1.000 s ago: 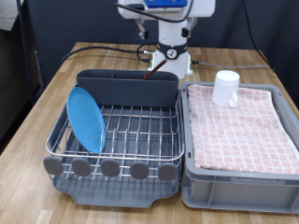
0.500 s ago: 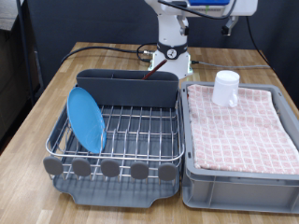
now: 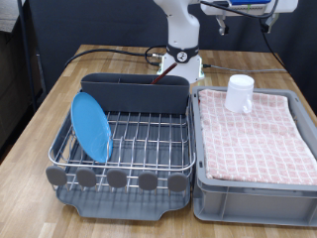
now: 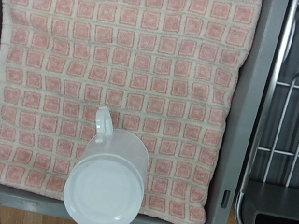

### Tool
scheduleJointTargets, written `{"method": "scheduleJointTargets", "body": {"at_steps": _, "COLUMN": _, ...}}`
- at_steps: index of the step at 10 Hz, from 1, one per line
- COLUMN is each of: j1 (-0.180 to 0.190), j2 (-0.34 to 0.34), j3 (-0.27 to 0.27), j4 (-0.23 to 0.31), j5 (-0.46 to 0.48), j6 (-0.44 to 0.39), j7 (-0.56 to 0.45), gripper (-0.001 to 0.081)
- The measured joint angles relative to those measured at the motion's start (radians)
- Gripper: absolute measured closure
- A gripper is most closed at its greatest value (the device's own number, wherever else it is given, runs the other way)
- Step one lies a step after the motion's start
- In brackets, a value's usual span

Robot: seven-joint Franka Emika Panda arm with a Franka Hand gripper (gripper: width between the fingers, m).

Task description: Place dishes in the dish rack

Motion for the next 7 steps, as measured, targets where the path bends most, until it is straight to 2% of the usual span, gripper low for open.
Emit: {"method": "scheduleJointTargets", "body": {"at_steps": 7, "j1": 0.003, "j2": 0.068, "j3": 0.012, "j4": 0.039, "j5": 0.044, "j6": -0.069, "j7": 0.004, "gripper": 0.0004}}
